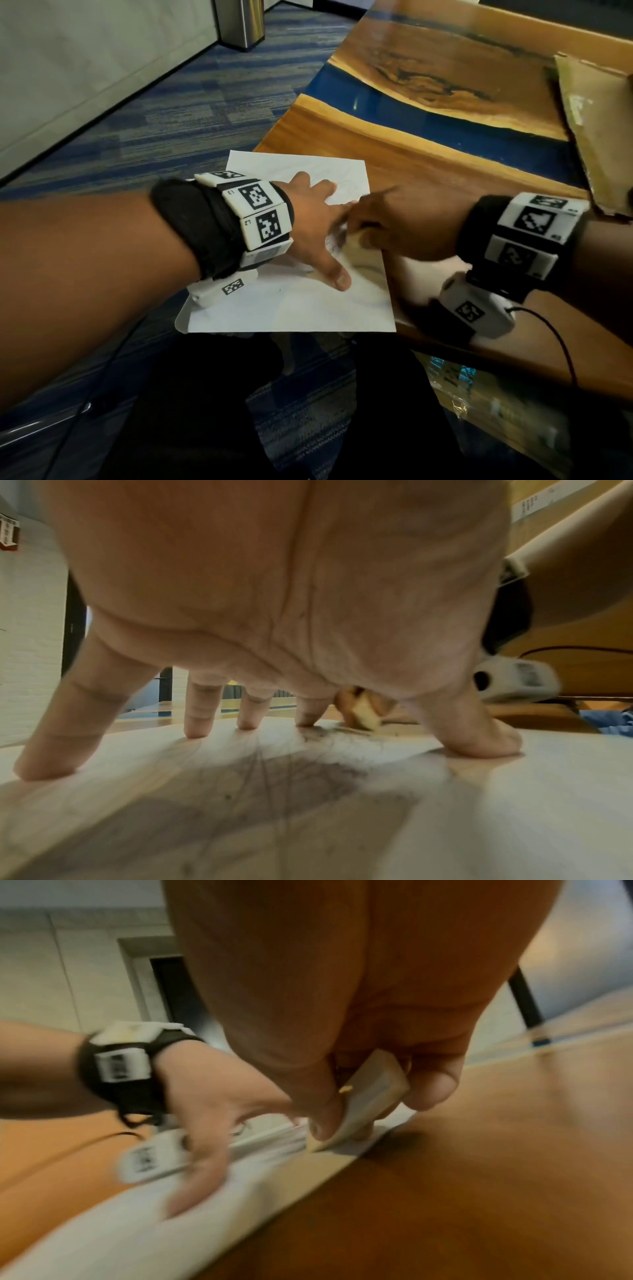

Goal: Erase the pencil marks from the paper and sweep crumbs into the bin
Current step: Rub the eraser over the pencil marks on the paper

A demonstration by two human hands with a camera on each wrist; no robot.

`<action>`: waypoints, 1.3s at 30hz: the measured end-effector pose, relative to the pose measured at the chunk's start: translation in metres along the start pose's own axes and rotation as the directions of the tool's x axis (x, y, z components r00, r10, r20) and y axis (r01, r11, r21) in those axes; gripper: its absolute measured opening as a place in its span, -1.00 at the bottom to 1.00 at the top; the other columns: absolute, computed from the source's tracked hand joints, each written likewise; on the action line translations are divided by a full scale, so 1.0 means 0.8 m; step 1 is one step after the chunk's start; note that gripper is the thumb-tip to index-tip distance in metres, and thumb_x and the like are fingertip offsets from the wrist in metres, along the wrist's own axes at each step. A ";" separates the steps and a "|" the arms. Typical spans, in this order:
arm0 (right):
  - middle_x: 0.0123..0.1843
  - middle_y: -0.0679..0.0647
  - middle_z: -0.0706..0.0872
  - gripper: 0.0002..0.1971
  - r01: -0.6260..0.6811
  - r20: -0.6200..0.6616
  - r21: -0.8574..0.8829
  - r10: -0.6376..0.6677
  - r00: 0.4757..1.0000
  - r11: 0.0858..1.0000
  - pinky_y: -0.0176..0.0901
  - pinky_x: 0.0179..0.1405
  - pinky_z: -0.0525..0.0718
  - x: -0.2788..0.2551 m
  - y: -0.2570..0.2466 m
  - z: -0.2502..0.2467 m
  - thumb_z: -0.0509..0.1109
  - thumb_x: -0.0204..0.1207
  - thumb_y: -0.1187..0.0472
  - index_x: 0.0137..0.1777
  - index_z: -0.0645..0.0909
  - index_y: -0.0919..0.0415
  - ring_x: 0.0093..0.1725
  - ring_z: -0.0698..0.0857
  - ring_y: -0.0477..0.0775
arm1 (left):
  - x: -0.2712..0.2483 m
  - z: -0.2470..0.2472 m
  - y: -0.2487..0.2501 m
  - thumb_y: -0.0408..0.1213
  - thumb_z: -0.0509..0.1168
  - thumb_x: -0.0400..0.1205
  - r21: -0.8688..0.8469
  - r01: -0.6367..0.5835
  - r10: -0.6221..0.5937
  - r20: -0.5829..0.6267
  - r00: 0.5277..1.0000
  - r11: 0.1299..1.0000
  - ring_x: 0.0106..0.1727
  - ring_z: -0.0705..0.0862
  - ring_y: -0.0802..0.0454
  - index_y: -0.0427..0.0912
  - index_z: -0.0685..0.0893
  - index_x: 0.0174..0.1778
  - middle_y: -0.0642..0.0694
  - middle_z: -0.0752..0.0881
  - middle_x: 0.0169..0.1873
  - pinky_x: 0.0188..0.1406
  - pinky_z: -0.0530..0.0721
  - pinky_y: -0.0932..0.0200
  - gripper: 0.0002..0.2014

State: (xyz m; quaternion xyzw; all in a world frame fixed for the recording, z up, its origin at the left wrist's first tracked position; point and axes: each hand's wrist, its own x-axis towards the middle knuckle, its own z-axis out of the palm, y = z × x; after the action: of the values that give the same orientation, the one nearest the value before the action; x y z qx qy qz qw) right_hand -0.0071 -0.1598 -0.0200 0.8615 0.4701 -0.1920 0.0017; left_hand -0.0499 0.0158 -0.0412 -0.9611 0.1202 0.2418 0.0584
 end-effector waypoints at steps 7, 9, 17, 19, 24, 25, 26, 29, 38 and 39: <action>0.00 -0.07 0.69 -0.82 -0.182 -0.035 -0.012 0.181 0.983 0.983 -0.31 -0.18 0.49 0.014 0.032 -0.008 0.31 0.68 0.09 0.22 0.65 0.03 -0.13 0.55 -0.12 | -0.008 -0.002 -0.013 0.70 0.20 0.23 0.080 -0.019 0.015 0.042 0.999 0.997 0.73 0.01 -0.22 0.28 -0.24 0.74 0.04 -0.19 0.77 0.52 0.36 -0.43 0.25; 0.00 -0.06 0.69 -0.84 -0.181 -0.059 -0.022 0.179 0.982 0.983 -0.32 -0.18 0.50 0.009 0.023 -0.008 0.31 0.68 0.09 0.19 0.65 0.02 -0.12 0.56 -0.10 | -0.009 -0.001 -0.016 0.69 0.22 0.23 0.078 -0.025 0.021 0.054 0.998 0.997 0.74 -0.03 -0.23 0.28 -0.26 0.74 0.04 -0.22 0.77 0.55 0.31 -0.45 0.26; 0.00 -0.05 0.69 -0.88 -0.068 -0.023 0.003 0.068 0.997 0.998 -0.05 -0.01 0.61 0.004 0.004 0.001 0.29 0.66 0.09 0.12 0.61 -0.04 -0.07 0.61 -0.01 | -0.004 0.002 -0.020 0.71 0.20 0.18 0.070 -0.054 0.049 0.071 0.996 0.996 0.76 -0.10 -0.22 0.26 -0.29 0.73 0.02 -0.26 0.76 0.58 0.28 -0.45 0.30; 0.02 0.00 0.70 -0.88 -0.168 -0.078 -0.019 0.166 0.983 0.986 -0.02 0.02 0.64 0.012 0.018 -0.004 0.26 0.68 0.10 0.14 0.59 -0.02 -0.06 0.60 0.02 | -0.004 0.002 -0.020 0.73 0.18 0.16 0.080 -0.052 0.046 0.072 0.996 0.995 0.76 -0.09 -0.21 0.27 -0.30 0.73 0.02 -0.26 0.76 0.57 0.29 -0.46 0.31; -0.03 -0.06 0.63 -0.90 0.101 0.019 -0.005 -0.101 0.995 0.995 -0.08 -0.07 0.56 -0.004 -0.017 0.020 0.30 0.66 0.10 0.11 0.59 0.01 -0.11 0.58 0.01 | -0.004 0.002 -0.020 0.70 0.23 0.18 0.057 -0.056 0.052 0.065 0.997 0.997 0.76 -0.10 -0.22 0.27 -0.28 0.73 0.01 -0.26 0.77 0.58 0.26 -0.43 0.31; -0.03 -0.05 0.64 -0.88 0.090 0.014 -0.012 -0.090 0.996 0.996 -0.08 -0.06 0.56 -0.001 -0.014 0.016 0.29 0.66 0.10 0.13 0.61 0.01 -0.10 0.58 0.01 | -0.003 0.002 -0.020 0.70 0.23 0.18 0.060 -0.058 0.054 0.064 0.996 0.997 0.75 -0.10 -0.22 0.27 -0.28 0.73 0.01 -0.26 0.77 0.58 0.27 -0.43 0.31; -0.01 -0.04 0.66 -0.86 0.027 -0.015 -0.028 -0.028 1.000 0.999 -0.07 -0.04 0.57 0.005 -0.005 0.010 0.28 0.67 0.11 0.15 0.62 0.02 -0.08 0.59 0.02 | -0.003 0.001 -0.019 0.71 0.22 0.18 0.067 -0.056 0.052 0.062 0.997 0.996 0.75 -0.09 -0.23 0.27 -0.28 0.73 0.00 -0.25 0.77 0.57 0.29 -0.44 0.31; 0.01 0.00 0.68 -0.90 -0.137 -0.058 -0.067 0.133 0.989 0.988 -0.03 -0.03 0.60 0.014 0.016 -0.004 0.24 0.69 0.11 0.10 0.58 -0.01 -0.08 0.58 0.01 | -0.004 0.001 -0.017 0.71 0.19 0.18 0.081 -0.041 0.036 0.062 0.997 0.996 0.75 -0.08 -0.23 0.27 -0.28 0.73 0.01 -0.25 0.77 0.56 0.31 -0.45 0.30; 0.07 -0.02 0.62 -0.85 -0.094 -0.027 -0.101 0.091 0.995 0.991 -0.05 0.04 0.59 0.002 0.020 0.000 0.22 0.70 0.08 0.18 0.58 -0.01 0.02 0.59 0.04 | -0.005 0.002 -0.014 0.72 0.17 0.17 0.093 -0.040 0.035 0.051 0.998 0.995 0.75 -0.06 -0.23 0.24 -0.28 0.74 0.01 -0.24 0.77 0.55 0.32 -0.45 0.31; 0.07 -0.05 0.60 -0.85 -0.042 -0.009 -0.093 0.041 0.999 0.995 -0.06 0.03 0.58 -0.001 0.013 0.004 0.23 0.69 0.07 0.18 0.58 -0.03 0.01 0.59 0.02 | -0.006 0.002 -0.015 0.71 0.18 0.18 0.088 -0.039 0.034 0.050 0.998 0.995 0.75 -0.06 -0.23 0.24 -0.28 0.74 0.01 -0.24 0.77 0.55 0.31 -0.44 0.31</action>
State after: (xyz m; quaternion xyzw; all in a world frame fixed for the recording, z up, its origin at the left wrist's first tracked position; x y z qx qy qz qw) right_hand 0.0001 -0.1669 -0.0246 0.8707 0.4606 -0.1667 0.0441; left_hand -0.0515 0.0284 -0.0397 -0.9490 0.1468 0.2605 0.0995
